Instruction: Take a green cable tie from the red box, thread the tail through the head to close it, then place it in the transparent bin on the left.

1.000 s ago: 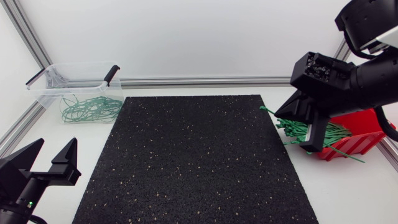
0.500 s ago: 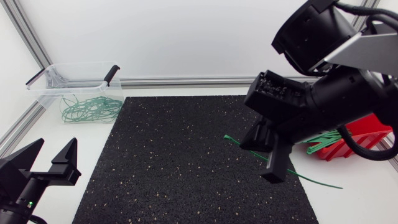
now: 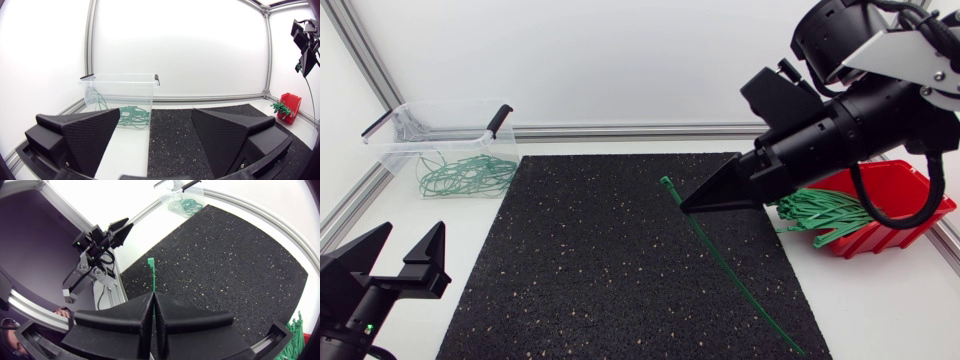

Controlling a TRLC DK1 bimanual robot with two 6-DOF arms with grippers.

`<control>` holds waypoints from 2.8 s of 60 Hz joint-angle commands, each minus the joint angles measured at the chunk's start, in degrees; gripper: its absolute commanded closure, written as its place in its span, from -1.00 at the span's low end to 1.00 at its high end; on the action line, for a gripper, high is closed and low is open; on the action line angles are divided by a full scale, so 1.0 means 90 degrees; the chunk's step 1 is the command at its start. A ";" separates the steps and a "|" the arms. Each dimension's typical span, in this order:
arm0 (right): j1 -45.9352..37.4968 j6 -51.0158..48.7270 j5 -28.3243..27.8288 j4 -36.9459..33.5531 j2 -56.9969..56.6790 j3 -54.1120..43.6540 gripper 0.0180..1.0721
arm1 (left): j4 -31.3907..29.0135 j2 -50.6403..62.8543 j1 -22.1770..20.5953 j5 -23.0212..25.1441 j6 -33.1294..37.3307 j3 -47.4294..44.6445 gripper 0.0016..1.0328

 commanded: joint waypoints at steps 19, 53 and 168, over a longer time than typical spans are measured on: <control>-0.0746 0.0099 -0.1684 -0.0274 0.0813 -0.0125 0.89 | 0.0014 -0.0072 -0.0312 -0.0026 0.0022 -0.0261 -0.92; 0.0133 0.1457 0.0797 0.1455 0.0383 -0.0447 0.89 | 0.0072 0.0016 -0.0429 -0.0026 0.0052 0.0130 -0.86; 0.2613 0.6076 0.8375 0.2529 0.1594 0.1203 0.89 | 0.2201 0.6608 -0.5976 -0.2653 -0.1501 0.3108 -0.86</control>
